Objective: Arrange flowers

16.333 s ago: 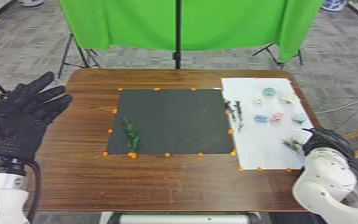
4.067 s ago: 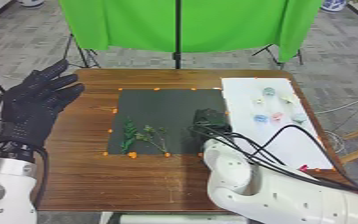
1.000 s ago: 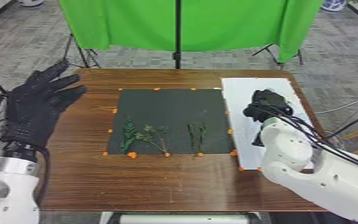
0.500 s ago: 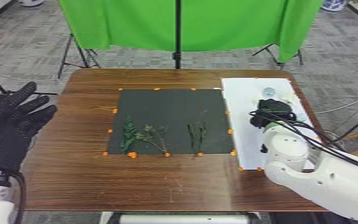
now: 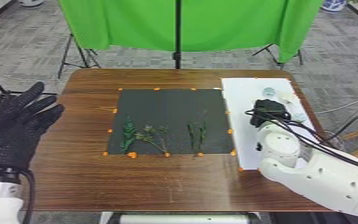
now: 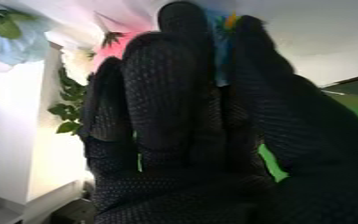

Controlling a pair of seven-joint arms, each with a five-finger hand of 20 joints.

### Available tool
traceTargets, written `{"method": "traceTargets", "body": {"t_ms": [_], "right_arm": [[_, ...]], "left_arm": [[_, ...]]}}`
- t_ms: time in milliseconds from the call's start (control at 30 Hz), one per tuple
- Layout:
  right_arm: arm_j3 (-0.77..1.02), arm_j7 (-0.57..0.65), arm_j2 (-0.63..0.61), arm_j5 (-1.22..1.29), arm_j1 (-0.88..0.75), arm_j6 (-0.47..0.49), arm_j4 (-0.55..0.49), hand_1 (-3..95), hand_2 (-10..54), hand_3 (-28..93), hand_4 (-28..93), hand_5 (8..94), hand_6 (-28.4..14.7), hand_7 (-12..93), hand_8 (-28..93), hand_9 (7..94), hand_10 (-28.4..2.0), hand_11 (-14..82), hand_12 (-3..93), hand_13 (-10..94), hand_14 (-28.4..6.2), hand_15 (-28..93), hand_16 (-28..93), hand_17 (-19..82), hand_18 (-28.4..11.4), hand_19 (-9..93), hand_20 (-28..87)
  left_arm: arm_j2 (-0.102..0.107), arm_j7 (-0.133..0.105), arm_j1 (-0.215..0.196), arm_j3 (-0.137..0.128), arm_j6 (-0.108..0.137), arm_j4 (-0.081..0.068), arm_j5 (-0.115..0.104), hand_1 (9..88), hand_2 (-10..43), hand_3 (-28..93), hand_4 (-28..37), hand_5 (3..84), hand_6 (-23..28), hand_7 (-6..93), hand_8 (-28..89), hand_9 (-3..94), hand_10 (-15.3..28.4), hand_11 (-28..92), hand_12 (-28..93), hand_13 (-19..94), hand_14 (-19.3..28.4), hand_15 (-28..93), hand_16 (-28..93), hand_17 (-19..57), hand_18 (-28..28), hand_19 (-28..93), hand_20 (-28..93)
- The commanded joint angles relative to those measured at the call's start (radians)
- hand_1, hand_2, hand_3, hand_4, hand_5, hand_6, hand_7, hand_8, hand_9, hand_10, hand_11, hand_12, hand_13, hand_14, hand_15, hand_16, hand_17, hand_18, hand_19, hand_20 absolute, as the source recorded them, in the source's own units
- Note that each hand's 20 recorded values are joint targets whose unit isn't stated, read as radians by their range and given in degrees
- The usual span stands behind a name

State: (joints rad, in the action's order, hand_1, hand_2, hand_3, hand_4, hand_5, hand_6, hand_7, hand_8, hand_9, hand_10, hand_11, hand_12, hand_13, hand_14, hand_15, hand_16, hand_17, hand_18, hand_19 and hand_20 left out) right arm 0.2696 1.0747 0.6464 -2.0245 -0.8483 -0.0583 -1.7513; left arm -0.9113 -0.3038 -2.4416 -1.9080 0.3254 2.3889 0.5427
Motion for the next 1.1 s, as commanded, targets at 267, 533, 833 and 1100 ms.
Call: {"method": "traceTargets", "body": {"t_ms": [267,533,833,1100], "right_arm": [[-0.022,0.002,-0.001,-0.109,0.011,-0.158,-0.019,57.9,-9.5,74,-28,76.6,-0.6,36,3,89.3,-7.0,15.6,36.2,82,-3.4,67,18,47,-18.1,93,23],[-0.122,-0.068,0.075,-0.178,0.129,-0.293,-0.101,57.7,-9.5,75,-28,77.6,-0.8,35,5,90.1,-6.7,15.9,36.7,82,-3.1,67,19,48,-18.0,93,24],[-0.190,-0.200,0.350,-0.106,0.192,-0.250,-0.040,57.5,-9.5,76,-28,78.0,-0.8,35,5,90.3,-6.5,16.1,37.2,82,-3.0,68,20,48,-17.4,93,27],[-0.281,-0.260,0.499,-0.036,0.265,-0.212,0.029,57.2,-9.5,76,-28,77.9,-0.5,35,5,90.3,-6.3,16.4,37.5,82,-2.8,68,20,48,-17.1,93,27]], "left_arm": [[0.010,0.019,-0.001,-0.005,-0.009,0.017,0.014,18.0,9.2,76,-28.3,36.3,9.4,12.1,-8,30.3,19.6,27,11,23,27.4,55,-10,-9.9,23.6,55,12],[0.048,0.034,0.059,-0.009,-0.018,0.027,0.041,18.1,9.3,76,-28.3,36.1,9.5,12.1,-8,30.0,19.5,27,11,23,27.4,55,-10,-9.9,23.9,56,12],[0.107,0.078,0.247,0.070,-0.048,-0.006,0.056,18.4,9.5,76,-28.3,35.7,9.5,12.0,-8,29.8,19.6,27,11,23,27.5,55,-10,-9.6,24.3,57,12],[0.151,0.050,0.401,0.157,-0.073,-0.040,0.053,18.4,9.4,76,-28.3,35.6,9.4,12.1,-8,29.8,19.6,27,11,23,27.5,56,-10,-9.2,24.4,57,12]]}}
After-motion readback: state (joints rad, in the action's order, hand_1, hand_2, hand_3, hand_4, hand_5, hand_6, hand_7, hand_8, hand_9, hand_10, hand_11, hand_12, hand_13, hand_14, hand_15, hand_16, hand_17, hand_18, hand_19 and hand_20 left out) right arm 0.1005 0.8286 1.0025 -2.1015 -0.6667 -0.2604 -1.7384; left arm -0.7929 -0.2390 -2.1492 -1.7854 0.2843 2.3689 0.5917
